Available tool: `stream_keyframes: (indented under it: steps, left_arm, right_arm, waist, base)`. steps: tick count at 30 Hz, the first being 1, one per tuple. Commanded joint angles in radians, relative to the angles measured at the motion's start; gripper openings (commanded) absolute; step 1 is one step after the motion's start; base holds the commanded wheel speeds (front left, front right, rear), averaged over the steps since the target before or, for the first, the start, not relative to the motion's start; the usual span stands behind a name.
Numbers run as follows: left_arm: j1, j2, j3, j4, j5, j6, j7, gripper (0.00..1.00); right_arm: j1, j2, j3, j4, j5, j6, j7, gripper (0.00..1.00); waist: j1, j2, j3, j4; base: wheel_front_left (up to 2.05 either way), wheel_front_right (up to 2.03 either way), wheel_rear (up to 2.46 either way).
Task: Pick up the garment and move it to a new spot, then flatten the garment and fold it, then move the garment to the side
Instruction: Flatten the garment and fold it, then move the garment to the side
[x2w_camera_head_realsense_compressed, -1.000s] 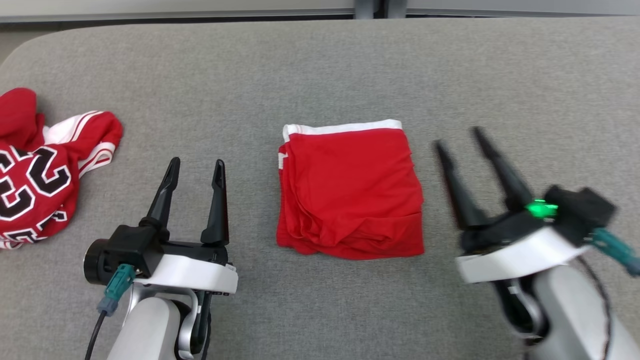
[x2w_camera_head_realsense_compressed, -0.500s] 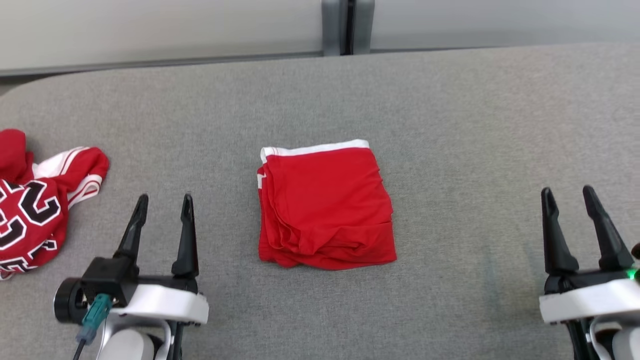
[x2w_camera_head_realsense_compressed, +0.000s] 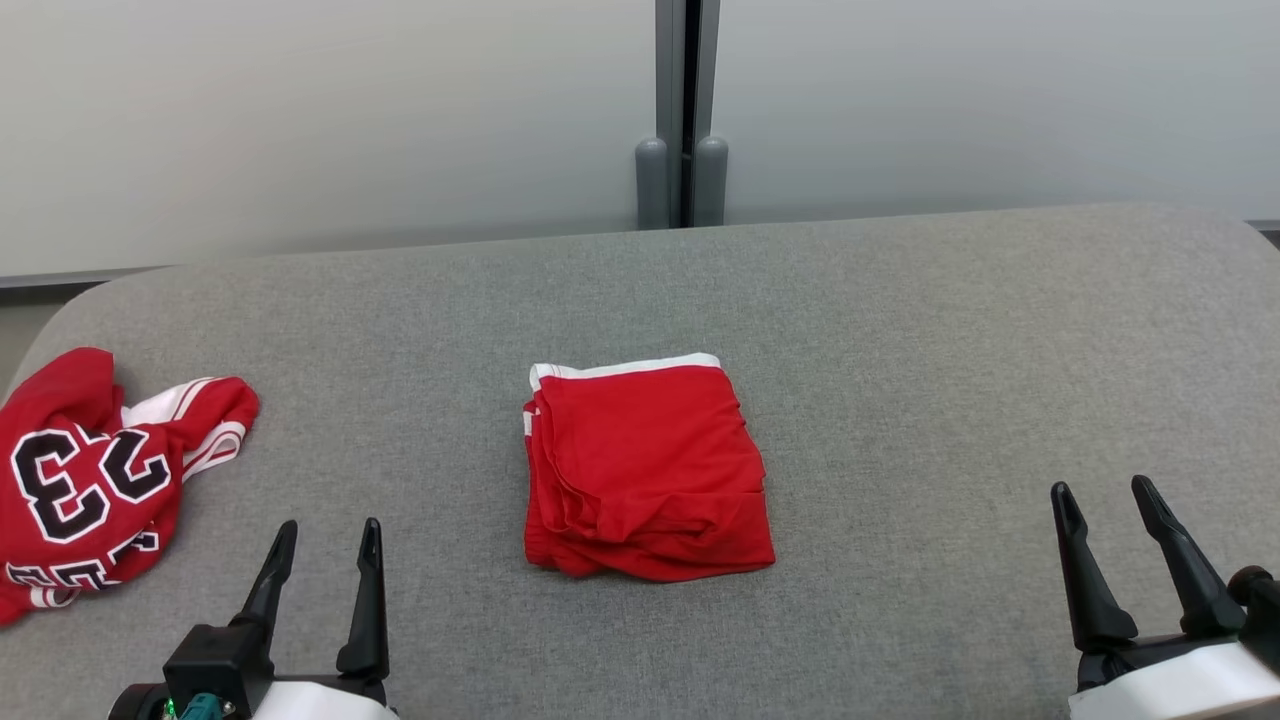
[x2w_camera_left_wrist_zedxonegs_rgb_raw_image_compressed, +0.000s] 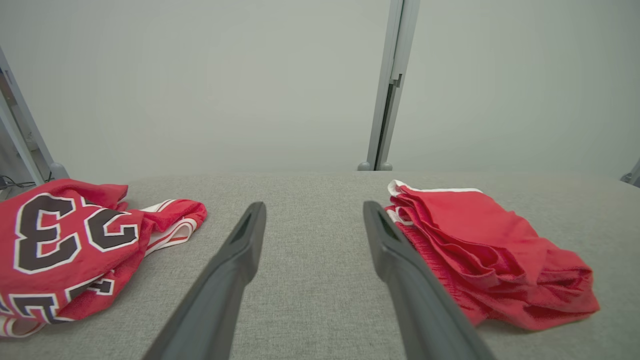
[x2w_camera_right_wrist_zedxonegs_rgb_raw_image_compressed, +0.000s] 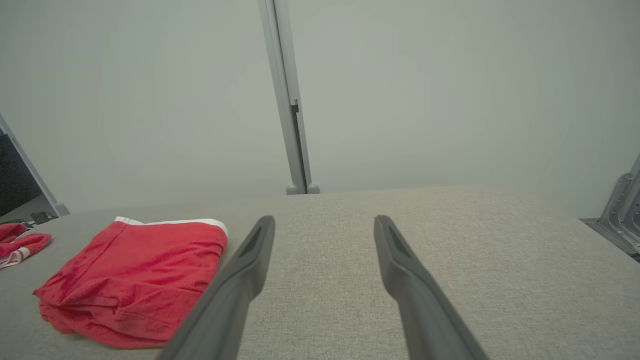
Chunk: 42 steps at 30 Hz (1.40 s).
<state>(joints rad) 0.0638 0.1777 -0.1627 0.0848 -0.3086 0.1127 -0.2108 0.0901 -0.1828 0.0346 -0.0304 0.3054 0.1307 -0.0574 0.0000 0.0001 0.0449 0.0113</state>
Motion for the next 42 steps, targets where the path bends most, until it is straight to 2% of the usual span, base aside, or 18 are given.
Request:
stream_keyframes:
  steps: [1,11,33,38,42]
  left_arm:
    - [0.017,0.008,-0.002,-0.009,-0.002,0.002,0.007,1.00]
    - [0.043,0.017,-0.023,-0.033,0.000,0.009,0.041,1.00]
    - [0.018,0.016,-0.035,-0.039,-0.011,0.021,0.031,1.00]
    - [-0.025,0.008,-0.047,-0.048,-0.005,0.014,0.023,1.00]
    - [-0.102,-0.015,-0.061,-0.048,-0.003,0.005,0.007,1.00]
  right_arm:
    - [0.018,-0.008,0.000,-0.019,-0.007,0.000,0.013,1.00]
    - [0.069,0.005,-0.011,-0.076,-0.018,0.000,0.049,1.00]
    - [0.085,0.021,-0.033,-0.107,-0.028,0.000,0.067,1.00]
    - [0.073,0.011,-0.043,-0.108,-0.025,0.000,0.072,1.00]
    - [0.018,-0.003,-0.039,-0.084,-0.016,0.000,0.075,1.00]
  waist:
    - [0.0000,-0.0001,-0.027,0.000]
    - [0.0000,-0.0001,-0.054,0.001]
    - [0.0000,-0.0001,-0.047,0.023]
    - [0.0000,-0.0001,-0.006,0.065]
    - [0.0000,-0.0001,0.078,0.137]
  base:
    - [0.00,0.00,0.00]
    - [0.00,0.00,0.00]
    - [0.00,0.00,0.00]
    - [0.00,0.00,0.00]
    - [0.00,0.00,0.00]
